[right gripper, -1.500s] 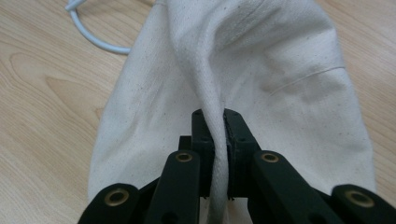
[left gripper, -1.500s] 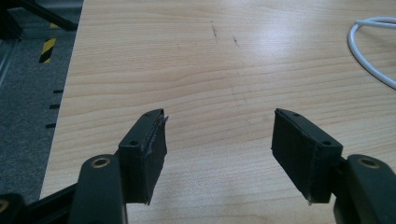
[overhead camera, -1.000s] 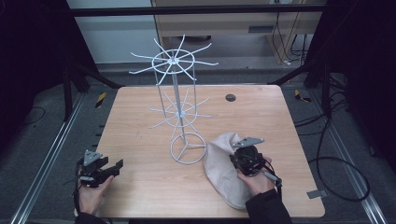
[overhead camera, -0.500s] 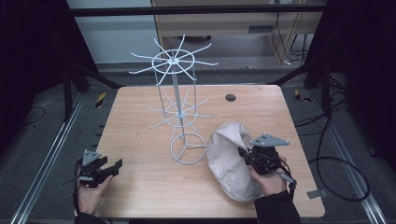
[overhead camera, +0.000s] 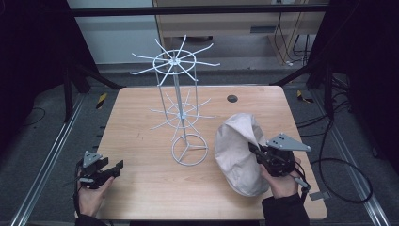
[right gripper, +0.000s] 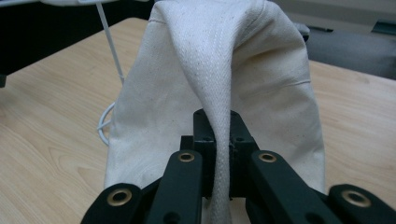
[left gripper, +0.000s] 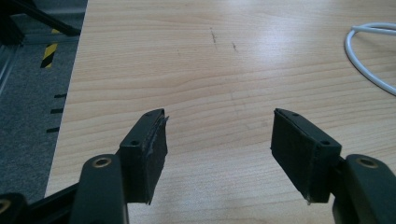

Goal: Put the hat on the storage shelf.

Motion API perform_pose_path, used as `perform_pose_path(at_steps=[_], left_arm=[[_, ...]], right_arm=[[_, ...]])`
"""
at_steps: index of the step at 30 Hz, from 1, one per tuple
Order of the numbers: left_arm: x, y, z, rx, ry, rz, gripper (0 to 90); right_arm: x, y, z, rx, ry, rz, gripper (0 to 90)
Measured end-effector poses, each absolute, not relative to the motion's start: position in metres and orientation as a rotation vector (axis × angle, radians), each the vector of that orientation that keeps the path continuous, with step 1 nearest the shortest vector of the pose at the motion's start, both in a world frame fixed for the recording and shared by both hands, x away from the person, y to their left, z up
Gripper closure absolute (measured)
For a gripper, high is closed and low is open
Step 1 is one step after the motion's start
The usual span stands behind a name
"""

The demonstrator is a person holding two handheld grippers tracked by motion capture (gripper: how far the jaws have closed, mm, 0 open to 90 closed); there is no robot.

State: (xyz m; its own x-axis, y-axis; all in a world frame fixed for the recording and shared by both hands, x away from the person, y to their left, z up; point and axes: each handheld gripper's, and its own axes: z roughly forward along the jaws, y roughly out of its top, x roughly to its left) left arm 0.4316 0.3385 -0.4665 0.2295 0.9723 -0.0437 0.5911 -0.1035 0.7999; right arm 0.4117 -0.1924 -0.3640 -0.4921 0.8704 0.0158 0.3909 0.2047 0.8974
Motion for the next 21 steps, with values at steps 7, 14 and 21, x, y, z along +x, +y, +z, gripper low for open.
perform_pose_path(at_steps=[7, 14, 21], left_arm=[[0.432, 0.338, -0.467, 1.791, 1.448, 0.678, 35.8], [0.432, 0.338, -0.467, 1.793, 1.447, 0.682, 35.8], [0.432, 0.338, -0.467, 1.793, 1.447, 0.681, 35.8]], right_arm=[[0.403, -0.204, -0.350, 1.156, 1.919, 1.289, 86.1], [0.394, -0.214, -0.337, 1.137, 1.855, 1.337, 86.2], [0.388, -0.220, -0.330, 1.125, 1.809, 1.377, 86.2]])
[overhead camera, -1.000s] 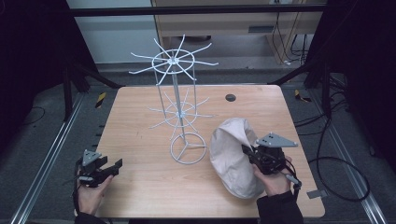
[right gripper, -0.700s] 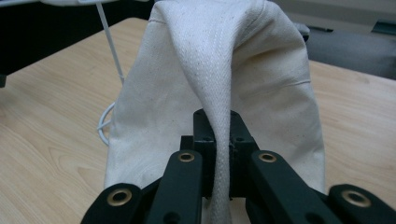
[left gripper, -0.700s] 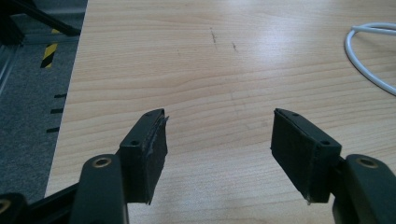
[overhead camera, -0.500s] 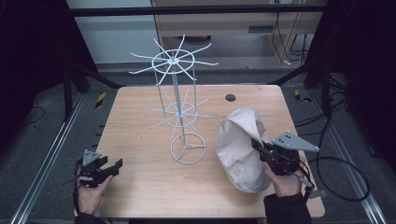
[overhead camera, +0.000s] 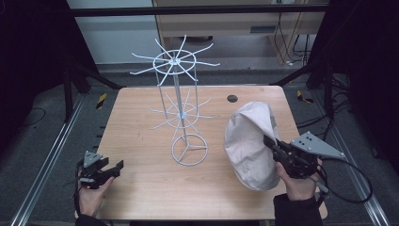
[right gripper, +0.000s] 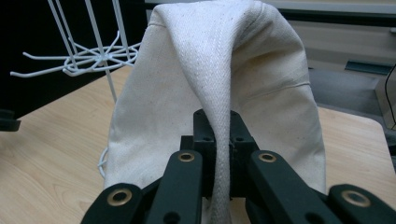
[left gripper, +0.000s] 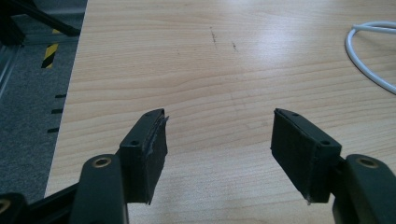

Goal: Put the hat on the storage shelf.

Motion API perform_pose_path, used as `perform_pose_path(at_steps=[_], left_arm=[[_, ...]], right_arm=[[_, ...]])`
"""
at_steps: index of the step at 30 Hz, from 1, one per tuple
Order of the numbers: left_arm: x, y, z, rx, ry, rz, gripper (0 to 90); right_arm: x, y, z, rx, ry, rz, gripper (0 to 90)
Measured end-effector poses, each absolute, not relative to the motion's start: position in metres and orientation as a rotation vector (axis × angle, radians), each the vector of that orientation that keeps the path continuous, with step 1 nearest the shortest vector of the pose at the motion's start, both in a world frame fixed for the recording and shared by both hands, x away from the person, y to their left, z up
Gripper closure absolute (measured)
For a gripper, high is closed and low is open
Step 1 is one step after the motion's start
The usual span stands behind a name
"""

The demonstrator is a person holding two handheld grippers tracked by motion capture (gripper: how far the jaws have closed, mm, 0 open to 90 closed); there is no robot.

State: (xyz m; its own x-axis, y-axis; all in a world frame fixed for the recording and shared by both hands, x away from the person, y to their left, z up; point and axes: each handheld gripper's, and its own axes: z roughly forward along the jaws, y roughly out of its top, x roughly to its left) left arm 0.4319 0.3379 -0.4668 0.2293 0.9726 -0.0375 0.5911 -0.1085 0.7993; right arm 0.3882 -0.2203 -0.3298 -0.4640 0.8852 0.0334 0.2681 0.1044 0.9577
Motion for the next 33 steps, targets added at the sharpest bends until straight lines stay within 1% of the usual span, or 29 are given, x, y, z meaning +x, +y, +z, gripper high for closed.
perform_pose_path(at_steps=[22, 33], left_arm=[[0.433, 0.338, -0.467, 1.797, 1.451, 0.685, 35.8], [0.433, 0.338, -0.467, 1.797, 1.452, 0.688, 35.8]], right_arm=[[0.377, -0.221, -0.306, 1.011, 1.708, 1.492, 86.3], [0.377, -0.197, -0.287, 0.914, 1.705, 1.576, 86.4]])
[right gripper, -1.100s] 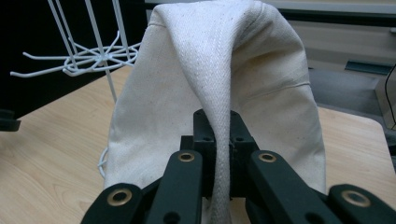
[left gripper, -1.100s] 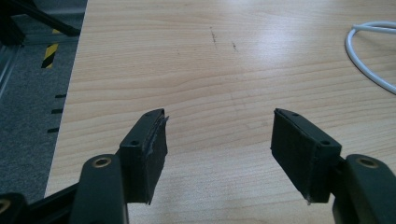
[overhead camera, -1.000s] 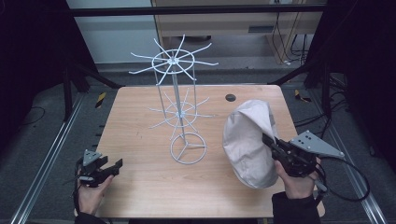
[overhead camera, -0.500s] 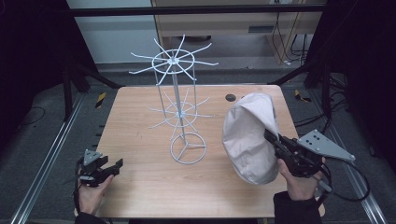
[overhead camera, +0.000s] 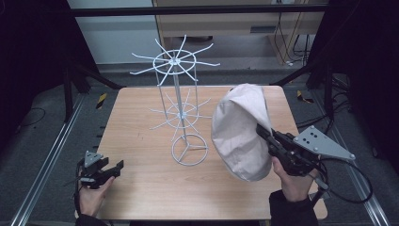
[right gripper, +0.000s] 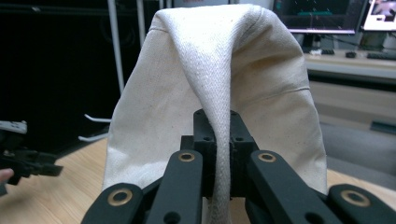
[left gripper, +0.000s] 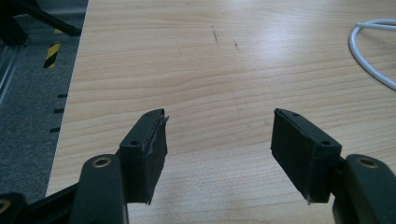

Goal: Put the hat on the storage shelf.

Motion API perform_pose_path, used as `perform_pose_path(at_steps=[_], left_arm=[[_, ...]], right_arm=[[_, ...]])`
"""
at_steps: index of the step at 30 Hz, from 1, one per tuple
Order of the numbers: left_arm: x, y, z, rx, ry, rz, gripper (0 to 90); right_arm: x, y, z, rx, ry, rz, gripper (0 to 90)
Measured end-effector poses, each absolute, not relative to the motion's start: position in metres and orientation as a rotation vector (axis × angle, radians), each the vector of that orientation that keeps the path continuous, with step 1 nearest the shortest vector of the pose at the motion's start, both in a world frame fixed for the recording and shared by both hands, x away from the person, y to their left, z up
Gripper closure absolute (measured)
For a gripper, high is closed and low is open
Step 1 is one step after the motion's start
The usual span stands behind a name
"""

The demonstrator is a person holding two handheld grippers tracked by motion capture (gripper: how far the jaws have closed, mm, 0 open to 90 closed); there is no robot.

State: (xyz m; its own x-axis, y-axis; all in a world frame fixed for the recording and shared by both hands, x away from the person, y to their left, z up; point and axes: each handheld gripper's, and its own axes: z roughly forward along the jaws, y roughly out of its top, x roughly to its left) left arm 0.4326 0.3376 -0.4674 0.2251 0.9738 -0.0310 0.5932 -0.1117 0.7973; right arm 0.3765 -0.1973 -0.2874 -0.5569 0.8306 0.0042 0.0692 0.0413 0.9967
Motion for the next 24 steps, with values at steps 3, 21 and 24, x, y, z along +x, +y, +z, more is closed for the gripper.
perform_pose_path(at_steps=[3, 21, 24], left_arm=[[0.432, 0.338, -0.467, 1.798, 1.454, 0.689, 35.8], [0.433, 0.338, -0.468, 1.803, 1.452, 0.686, 35.8], [0.433, 0.337, -0.468, 1.805, 1.452, 0.686, 35.7]], right_arm=[[0.374, -0.191, -0.280, 0.874, 1.684, 1.623, 86.4], [0.363, -0.179, -0.240, 0.775, 1.582, 1.700, 86.4], [0.361, -0.178, -0.236, 0.770, 1.567, 1.713, 86.4]])
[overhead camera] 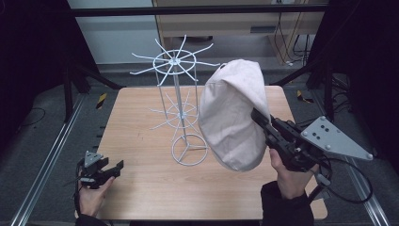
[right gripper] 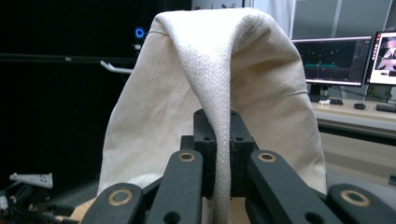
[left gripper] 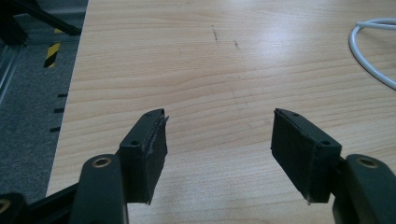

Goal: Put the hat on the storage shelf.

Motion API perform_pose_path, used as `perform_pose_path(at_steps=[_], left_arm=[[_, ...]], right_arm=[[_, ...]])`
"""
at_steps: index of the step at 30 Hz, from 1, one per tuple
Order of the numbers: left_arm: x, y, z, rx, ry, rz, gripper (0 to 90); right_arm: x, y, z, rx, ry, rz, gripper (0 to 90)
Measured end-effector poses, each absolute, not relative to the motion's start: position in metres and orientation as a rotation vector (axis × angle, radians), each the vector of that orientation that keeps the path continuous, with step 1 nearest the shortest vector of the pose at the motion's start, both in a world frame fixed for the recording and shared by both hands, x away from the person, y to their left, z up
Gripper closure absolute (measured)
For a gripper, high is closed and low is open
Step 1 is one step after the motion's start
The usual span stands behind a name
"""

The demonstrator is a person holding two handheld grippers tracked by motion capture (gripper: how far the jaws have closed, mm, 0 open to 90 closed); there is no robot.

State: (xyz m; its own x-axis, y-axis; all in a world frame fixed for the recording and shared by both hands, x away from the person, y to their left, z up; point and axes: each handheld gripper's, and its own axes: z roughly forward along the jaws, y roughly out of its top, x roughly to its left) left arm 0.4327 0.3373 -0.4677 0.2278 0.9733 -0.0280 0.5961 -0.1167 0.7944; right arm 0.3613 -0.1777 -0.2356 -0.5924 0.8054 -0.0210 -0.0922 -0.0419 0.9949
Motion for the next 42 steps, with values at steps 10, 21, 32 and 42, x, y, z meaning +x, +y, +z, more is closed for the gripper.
perform_pose_path(at_steps=[10, 21, 32, 42], left_arm=[[0.433, 0.337, -0.468, 1.806, 1.451, 0.685, 35.8], [0.433, 0.338, -0.467, 1.802, 1.451, 0.688, 35.7], [0.433, 0.338, -0.468, 1.802, 1.452, 0.689, 35.7], [0.433, 0.338, -0.468, 1.805, 1.452, 0.686, 35.7]], right_arm=[[0.363, -0.167, -0.218, 0.737, 1.536, 1.741, 86.4], [0.375, -0.140, -0.199, 0.707, 1.546, 1.772, 86.3], [0.394, -0.116, -0.209, 0.727, 1.616, 1.707, 86.2], [0.401, -0.116, -0.227, 0.754, 1.646, 1.684, 85.7]])
